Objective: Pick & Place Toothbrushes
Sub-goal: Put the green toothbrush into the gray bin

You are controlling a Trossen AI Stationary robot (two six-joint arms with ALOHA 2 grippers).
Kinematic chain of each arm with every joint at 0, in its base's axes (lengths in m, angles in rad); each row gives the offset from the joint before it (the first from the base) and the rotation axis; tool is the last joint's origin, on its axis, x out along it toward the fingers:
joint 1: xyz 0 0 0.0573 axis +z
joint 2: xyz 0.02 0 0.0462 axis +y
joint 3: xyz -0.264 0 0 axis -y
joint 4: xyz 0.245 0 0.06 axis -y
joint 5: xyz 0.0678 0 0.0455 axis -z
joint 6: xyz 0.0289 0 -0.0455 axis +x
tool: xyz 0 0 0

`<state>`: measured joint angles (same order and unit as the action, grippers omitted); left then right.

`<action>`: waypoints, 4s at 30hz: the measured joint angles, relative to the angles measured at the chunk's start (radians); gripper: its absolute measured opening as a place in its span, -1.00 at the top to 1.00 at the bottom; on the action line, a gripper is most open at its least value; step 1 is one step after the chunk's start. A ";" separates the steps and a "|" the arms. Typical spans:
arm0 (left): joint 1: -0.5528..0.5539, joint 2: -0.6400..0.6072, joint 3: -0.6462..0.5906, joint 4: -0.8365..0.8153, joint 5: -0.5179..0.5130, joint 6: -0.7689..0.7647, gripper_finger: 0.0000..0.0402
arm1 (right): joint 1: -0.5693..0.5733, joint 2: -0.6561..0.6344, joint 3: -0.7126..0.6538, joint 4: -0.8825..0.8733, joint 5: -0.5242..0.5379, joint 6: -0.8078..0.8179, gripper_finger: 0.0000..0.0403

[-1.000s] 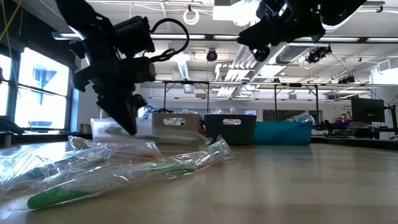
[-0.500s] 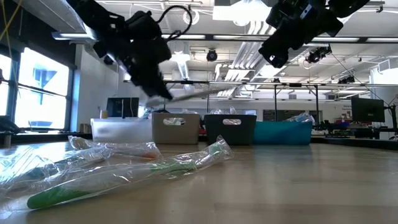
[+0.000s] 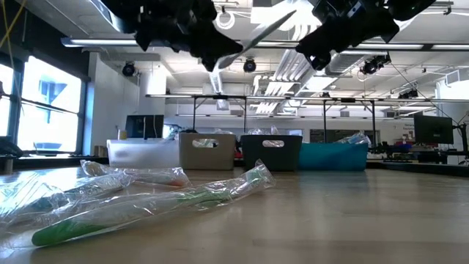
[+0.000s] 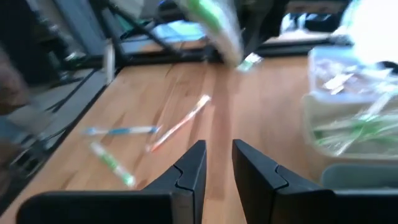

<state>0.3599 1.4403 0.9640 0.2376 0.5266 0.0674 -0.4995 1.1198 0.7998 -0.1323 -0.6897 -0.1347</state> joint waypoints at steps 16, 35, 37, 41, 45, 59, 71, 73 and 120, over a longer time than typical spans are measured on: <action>0.000 0.000 0.034 0.064 -0.003 -0.026 1.00 | 0.144 0.000 0.000 0.193 0.384 0.015 0.03; 0.000 0.000 0.035 0.108 -0.013 -0.076 1.00 | 0.217 0.115 0.000 0.534 0.404 0.036 0.05; 0.000 0.000 0.035 0.104 -0.013 -0.076 1.00 | 0.218 0.123 0.000 0.560 0.403 0.036 0.09; 0.000 0.000 0.035 0.104 -0.014 -0.076 1.00 | 0.218 0.124 0.000 0.571 0.403 0.035 0.22; 0.000 0.000 0.035 0.104 -0.021 -0.073 1.00 | 0.218 0.124 0.000 0.571 0.403 0.034 0.41; 0.000 0.001 0.035 0.104 -0.023 -0.073 1.00 | 0.218 0.124 0.000 0.570 0.403 0.033 0.86; 0.000 0.001 0.035 0.103 -0.040 -0.073 0.99 | 0.218 0.124 0.000 0.569 0.403 0.032 0.87; 0.000 0.001 0.035 0.102 -0.044 -0.073 0.95 | 0.218 0.124 0.000 0.568 0.403 0.032 0.87; 0.099 -0.460 -0.366 0.159 -0.078 -0.019 0.44 | 0.159 0.131 0.031 0.499 0.426 0.138 0.88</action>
<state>0.4591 0.9803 0.5978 0.3966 0.4487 0.0486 -0.3408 1.2507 0.8306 0.3669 -0.2642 0.0032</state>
